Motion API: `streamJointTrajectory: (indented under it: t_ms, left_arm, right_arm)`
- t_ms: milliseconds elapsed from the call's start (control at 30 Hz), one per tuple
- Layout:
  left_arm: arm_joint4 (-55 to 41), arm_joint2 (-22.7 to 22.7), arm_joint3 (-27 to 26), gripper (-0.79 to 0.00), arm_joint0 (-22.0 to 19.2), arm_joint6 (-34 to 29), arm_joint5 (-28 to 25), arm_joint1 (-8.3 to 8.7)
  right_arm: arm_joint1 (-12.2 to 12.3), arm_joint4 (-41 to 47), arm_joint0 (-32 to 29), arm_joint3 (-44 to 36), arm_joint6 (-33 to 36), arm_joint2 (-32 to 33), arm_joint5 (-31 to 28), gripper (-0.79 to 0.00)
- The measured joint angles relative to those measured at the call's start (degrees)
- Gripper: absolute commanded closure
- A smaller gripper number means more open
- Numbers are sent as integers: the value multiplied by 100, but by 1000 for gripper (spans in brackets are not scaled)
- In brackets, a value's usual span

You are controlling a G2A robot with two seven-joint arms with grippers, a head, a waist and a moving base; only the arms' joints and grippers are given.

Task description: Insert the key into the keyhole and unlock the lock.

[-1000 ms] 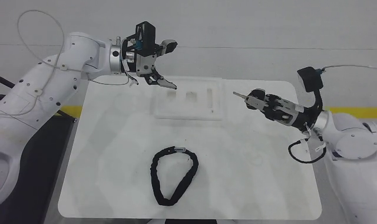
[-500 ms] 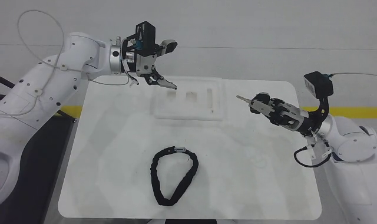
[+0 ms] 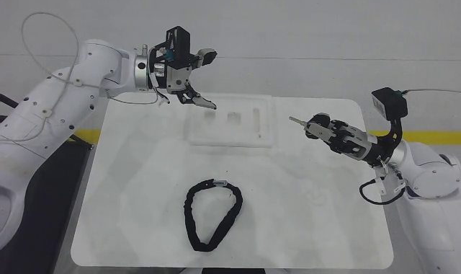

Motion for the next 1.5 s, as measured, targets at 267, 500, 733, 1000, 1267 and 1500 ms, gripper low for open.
streamJointTrajectory:
  t_ms: [267,500,733,1000,1267,1500]
  left_arm:
    - [-48,101,-100,-785,633,-454,-40,14]
    - [295,288,-440,-785,1162,-571,-39,18]
    - [1260,288,-599,-785,1663,-386,-39,7]
    - [2284,287,-598,-785,2116,-117,-39,-44]
    - [2917,288,-526,-785,2370,-121,-39,-142]
    - [2908,288,-431,-785,2394,-94,-39,-186]
  right_arm:
    - [0,0,0,0,0,0,0,0]
    - [0,0,0,0,0,0,0,0]
    - [0,0,0,0,0,0,0,0]
    - [0,0,0,0,0,0,0,0]
    - [0,0,0,0,0,0,0,0]
    - [0,0,0,0,0,0,0,0]
